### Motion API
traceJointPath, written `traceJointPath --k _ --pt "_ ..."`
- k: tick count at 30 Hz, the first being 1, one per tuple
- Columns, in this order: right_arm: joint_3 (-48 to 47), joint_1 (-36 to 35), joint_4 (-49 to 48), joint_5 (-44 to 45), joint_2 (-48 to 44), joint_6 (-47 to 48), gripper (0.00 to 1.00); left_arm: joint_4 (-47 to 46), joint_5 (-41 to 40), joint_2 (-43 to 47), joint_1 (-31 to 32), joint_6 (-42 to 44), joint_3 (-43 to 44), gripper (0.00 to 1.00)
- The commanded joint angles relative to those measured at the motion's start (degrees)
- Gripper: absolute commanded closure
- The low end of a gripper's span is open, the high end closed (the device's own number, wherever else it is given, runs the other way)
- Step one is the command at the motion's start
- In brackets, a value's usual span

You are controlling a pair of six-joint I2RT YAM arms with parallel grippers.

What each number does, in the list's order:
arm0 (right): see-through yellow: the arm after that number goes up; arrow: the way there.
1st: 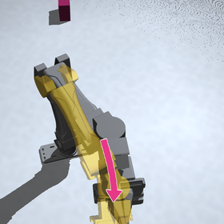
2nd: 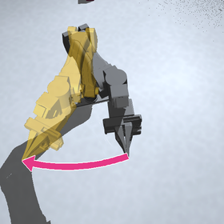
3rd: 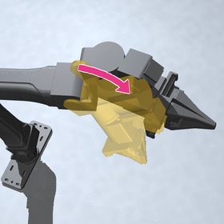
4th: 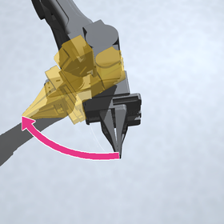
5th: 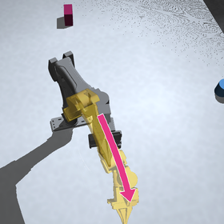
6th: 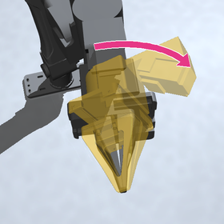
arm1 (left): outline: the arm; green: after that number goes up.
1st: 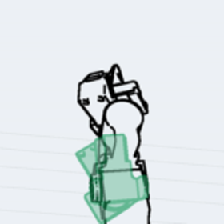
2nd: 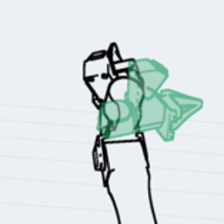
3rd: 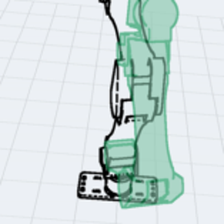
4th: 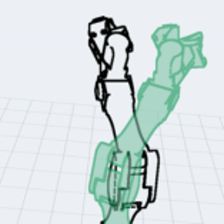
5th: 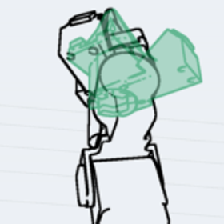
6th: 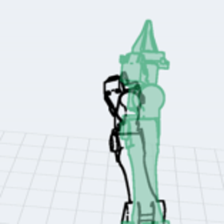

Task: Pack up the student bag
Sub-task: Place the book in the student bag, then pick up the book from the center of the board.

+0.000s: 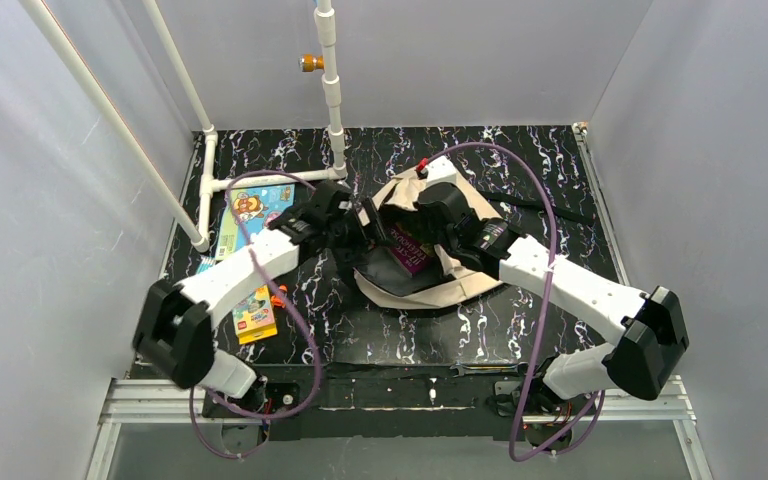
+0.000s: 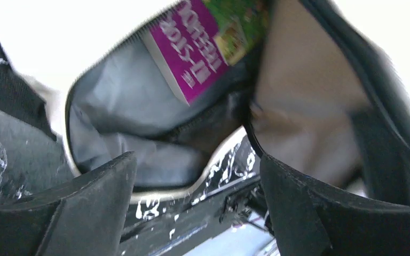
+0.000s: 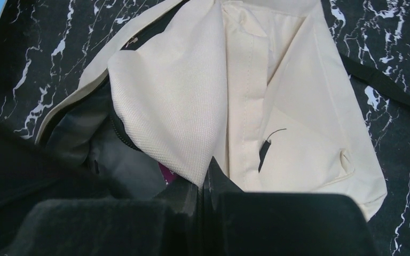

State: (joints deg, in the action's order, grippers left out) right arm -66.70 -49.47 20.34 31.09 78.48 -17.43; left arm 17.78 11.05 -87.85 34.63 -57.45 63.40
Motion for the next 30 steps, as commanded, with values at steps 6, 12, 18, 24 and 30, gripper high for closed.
traceJointPath --k 6,12,18,24,30 --pt "3.3 0.3 -10.0 -28.4 3.8 4.3 0.55 15.6 -5.6 32.5 -1.6 15.9 -4.3 0.05" --pt "-1.7 0.0 -17.4 -41.6 10.8 -0.4 0.28 32.2 -18.5 45.5 -2.0 20.2 0.9 0.02" --pt "-13.9 -1.6 -37.0 -45.4 28.9 -19.1 0.04 39.7 -22.3 53.0 -2.0 19.4 6.0 0.02" --pt "-40.1 -3.8 -37.3 -32.4 57.7 -42.7 0.07 42.5 -20.1 57.2 -2.0 15.5 6.3 0.02" --pt "-49.3 -2.8 -44.7 -33.3 72.8 -49.1 0.24 42.9 -17.3 58.0 -2.0 13.9 5.3 0.02"
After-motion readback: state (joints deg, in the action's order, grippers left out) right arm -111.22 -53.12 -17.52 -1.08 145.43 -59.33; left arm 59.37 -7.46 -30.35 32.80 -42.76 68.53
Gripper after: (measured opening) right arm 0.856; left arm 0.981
